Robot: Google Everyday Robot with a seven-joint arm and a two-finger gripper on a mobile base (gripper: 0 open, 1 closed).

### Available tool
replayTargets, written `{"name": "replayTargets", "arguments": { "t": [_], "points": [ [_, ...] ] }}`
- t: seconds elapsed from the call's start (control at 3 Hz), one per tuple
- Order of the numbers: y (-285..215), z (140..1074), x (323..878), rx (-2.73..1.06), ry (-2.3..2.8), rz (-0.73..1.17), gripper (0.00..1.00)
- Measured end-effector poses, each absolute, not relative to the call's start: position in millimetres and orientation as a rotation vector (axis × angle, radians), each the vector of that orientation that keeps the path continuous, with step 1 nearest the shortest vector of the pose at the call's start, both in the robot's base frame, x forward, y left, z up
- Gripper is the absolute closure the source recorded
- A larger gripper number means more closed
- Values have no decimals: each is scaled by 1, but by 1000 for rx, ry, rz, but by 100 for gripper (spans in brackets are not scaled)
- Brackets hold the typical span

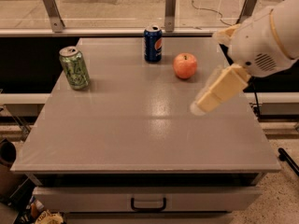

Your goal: Knock green can over

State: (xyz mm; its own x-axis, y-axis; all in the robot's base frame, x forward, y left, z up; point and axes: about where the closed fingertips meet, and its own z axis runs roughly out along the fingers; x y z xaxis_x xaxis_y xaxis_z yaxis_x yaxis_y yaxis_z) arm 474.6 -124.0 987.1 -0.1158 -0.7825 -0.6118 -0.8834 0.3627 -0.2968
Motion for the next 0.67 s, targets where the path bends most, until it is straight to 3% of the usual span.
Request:
{"name": "replayTargets", "arguments": {
  "t": [0.67],
  "points": [
    [-10,979,524,-1273,1704,459,0]
  ]
}}
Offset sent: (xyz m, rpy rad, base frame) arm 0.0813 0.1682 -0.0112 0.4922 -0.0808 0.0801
